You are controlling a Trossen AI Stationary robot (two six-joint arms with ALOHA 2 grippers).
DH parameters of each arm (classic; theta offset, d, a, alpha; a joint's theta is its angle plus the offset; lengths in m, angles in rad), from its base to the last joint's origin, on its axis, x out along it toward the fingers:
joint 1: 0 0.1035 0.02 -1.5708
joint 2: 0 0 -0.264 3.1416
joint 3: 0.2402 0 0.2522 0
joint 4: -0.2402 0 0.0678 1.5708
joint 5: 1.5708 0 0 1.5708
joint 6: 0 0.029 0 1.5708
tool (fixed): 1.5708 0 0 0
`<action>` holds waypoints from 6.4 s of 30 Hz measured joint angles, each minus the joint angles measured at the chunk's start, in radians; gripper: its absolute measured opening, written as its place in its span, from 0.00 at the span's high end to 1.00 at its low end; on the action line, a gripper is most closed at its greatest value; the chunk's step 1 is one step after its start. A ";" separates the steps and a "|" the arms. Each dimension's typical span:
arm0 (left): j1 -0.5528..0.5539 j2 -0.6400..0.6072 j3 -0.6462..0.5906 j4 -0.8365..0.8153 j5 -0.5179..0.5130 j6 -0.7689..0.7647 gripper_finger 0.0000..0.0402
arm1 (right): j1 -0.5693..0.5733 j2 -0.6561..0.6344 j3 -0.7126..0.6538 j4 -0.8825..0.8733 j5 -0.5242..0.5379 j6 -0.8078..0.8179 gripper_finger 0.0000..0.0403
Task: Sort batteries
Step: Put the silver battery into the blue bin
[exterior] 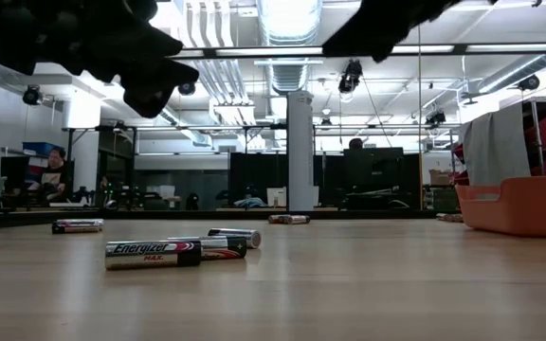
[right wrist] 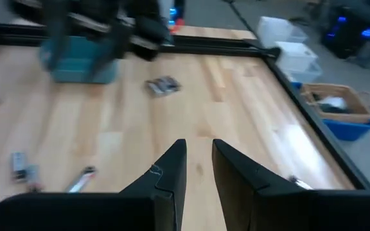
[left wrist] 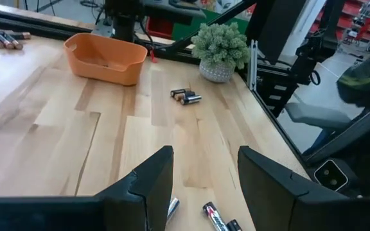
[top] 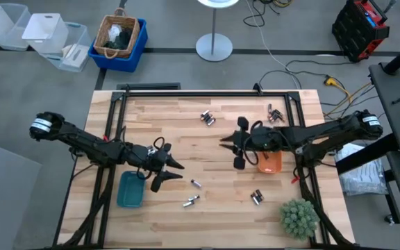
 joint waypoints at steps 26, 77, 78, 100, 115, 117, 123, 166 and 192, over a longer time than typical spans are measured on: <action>-0.023 0.163 0.201 -0.202 -0.068 0.211 0.61 | 0.298 0.008 0.162 -0.486 0.017 0.361 0.83; -0.005 0.633 0.323 -0.216 -0.036 0.364 0.61 | 0.317 0.008 0.150 -0.606 0.018 0.527 0.83; -0.005 0.635 0.323 -0.215 -0.037 0.364 0.61 | 0.317 0.008 0.150 -0.606 0.018 0.527 0.83; -0.005 0.638 0.320 -0.218 -0.028 0.368 0.77 | 0.317 0.008 0.150 -0.605 0.018 0.527 0.83; -0.005 0.638 0.311 -0.215 -0.016 0.368 0.92 | 0.317 0.008 0.150 -0.598 0.018 0.527 0.83; -0.005 0.634 0.310 -0.214 -0.011 0.366 0.92 | 0.317 0.008 0.150 -0.598 0.018 0.527 0.83; -0.005 0.613 0.306 -0.217 0.013 0.340 0.92 | 0.317 0.008 0.149 -0.595 0.018 0.517 0.83; -0.665 -0.116 0.310 -1.286 -0.281 -0.750 0.92 | 0.314 0.009 0.146 -0.527 0.071 0.430 0.83; -0.710 -0.114 0.310 -1.490 -0.143 -1.079 0.90 | 0.314 0.009 0.146 -0.483 0.071 0.417 0.83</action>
